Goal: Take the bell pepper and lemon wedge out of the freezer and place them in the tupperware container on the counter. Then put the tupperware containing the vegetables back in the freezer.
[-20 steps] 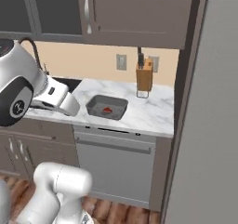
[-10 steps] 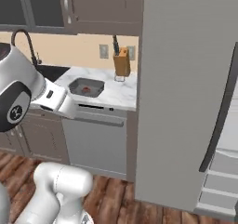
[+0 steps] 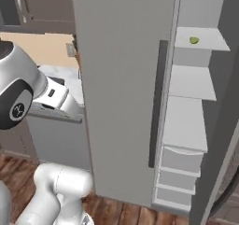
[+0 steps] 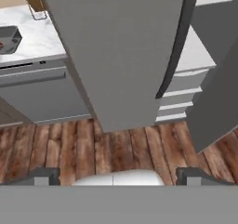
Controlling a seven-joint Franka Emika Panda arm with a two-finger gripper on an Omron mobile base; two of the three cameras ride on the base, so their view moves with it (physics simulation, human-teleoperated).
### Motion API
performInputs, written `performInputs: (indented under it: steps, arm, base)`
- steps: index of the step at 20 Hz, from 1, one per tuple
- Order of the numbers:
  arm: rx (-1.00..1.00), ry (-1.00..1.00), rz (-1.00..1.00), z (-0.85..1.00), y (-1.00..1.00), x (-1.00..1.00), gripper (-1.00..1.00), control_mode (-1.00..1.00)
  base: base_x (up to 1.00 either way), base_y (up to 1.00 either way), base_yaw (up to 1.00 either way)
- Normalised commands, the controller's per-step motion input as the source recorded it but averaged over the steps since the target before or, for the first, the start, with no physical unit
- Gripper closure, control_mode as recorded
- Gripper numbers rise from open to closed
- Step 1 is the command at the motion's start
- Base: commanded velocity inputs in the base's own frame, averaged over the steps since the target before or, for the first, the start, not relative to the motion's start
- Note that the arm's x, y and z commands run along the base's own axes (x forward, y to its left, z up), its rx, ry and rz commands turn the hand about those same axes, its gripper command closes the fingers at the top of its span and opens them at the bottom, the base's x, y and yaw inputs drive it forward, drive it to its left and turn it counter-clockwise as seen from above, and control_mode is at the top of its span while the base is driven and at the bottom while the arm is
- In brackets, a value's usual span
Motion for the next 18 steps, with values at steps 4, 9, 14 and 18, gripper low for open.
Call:
performInputs:
  steps: [4,9,14,18]
  arm:
    - [0.0,0.0,0.0,0.0,0.0,0.0,-1.0,1.0]
    - [0.0,0.0,0.0,0.0,0.0,0.0,-1.0,1.0]
    - [0.0,0.0,0.0,0.0,0.0,0.0,-1.0,1.0]
    - [0.0,0.0,0.0,0.0,0.0,0.0,-1.0,1.0]
  base:
    - [-0.08,-0.88,0.0]
    - [-0.02,-0.51,0.0]
    - [0.19,-0.46,0.0]
    - [0.17,-0.49,0.0]
